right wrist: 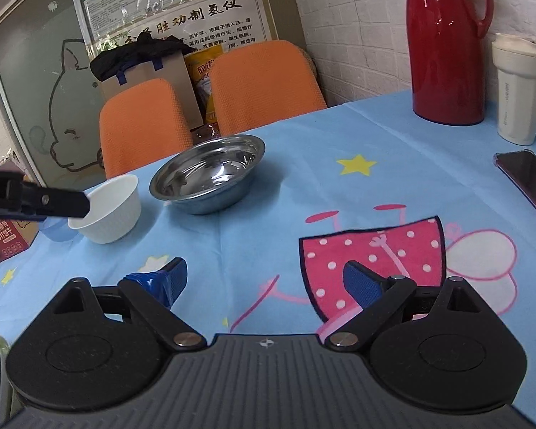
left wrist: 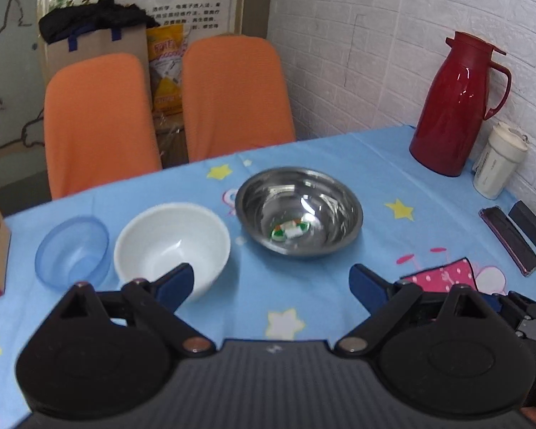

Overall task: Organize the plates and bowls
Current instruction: 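Grip the rim of the stainless steel bowl with the left tool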

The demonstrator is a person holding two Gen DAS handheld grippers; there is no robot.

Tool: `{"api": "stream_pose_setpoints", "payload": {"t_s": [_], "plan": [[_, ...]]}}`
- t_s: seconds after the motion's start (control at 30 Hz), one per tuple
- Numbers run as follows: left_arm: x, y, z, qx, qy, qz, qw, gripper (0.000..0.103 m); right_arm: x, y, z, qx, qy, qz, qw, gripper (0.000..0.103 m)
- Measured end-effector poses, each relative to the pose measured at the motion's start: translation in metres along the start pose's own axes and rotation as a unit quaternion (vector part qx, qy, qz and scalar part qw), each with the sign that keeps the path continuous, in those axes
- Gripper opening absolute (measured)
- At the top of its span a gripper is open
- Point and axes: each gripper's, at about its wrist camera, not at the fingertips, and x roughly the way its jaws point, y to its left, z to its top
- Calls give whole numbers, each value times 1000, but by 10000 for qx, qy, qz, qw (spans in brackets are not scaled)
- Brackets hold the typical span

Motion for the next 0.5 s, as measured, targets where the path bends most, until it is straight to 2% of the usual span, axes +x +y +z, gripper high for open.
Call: {"api": "stream_pose_setpoints", "payload": {"t_s": [0.1,0.23,0.33,0.5], "plan": [[39,-3,38,267,-24,81,9996,93,24,1,27,-111,-14,49,9999,82],[104,-1,71,267,448,18,9986,93,72,12,63,-267,219,56,9994,82],[144,1,80,158,815,23,9965,93,106,18,75,-282,480,12,9984,82],[174,-2,78,313,1053,-30,9939,93,138,24,74,-365,788,90,9962,81]]}}
